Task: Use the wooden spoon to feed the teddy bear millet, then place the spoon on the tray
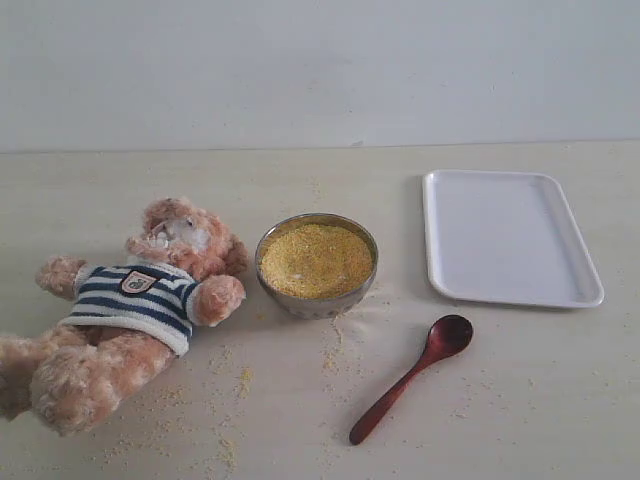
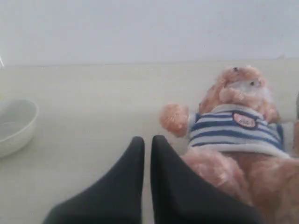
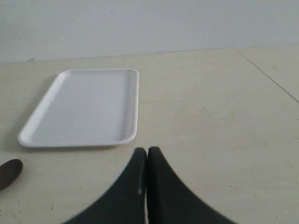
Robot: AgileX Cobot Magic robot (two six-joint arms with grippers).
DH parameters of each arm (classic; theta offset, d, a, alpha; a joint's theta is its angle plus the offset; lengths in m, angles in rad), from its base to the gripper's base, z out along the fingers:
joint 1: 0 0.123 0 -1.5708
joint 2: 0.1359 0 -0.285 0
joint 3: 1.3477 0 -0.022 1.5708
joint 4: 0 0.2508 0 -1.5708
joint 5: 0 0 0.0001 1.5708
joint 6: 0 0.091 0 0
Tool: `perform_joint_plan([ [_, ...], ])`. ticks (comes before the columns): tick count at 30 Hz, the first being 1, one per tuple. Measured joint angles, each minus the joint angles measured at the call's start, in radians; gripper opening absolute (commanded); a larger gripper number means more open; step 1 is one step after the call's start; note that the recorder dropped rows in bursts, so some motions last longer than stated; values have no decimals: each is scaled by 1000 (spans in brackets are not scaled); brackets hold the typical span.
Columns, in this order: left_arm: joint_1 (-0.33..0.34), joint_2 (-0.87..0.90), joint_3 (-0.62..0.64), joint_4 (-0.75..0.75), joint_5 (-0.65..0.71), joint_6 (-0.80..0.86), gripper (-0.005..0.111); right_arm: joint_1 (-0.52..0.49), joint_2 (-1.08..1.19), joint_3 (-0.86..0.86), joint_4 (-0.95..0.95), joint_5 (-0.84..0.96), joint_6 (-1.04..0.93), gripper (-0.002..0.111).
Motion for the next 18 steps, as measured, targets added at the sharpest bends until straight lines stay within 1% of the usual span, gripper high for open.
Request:
perform_joint_plan([
  [1, 0, 0, 0, -40, -3, -2, 5, 0, 0, 0, 0, 0, 0, 0],
  [3, 0, 0, 0, -176, -26, -9, 5, 0, 0, 0, 0, 0, 0, 0],
  [8, 0, 0, 0, -584, -117, -13, 5, 0, 0, 0, 0, 0, 0, 0],
  [9, 0, 0, 0, -624, -127, -13, 5, 0, 0, 0, 0, 0, 0, 0],
  [11, 0, 0, 0, -655, -141, -13, 5, 0, 0, 0, 0, 0, 0, 0],
  [15, 0, 0, 0, -673, -182, -13, 5, 0, 0, 0, 0, 0, 0, 0],
  [16, 0, 0, 0, -673, -218, -13, 5, 0, 0, 0, 0, 0, 0, 0],
  [18, 0, 0, 0, -673, -344, -13, 5, 0, 0, 0, 0, 0, 0, 0],
])
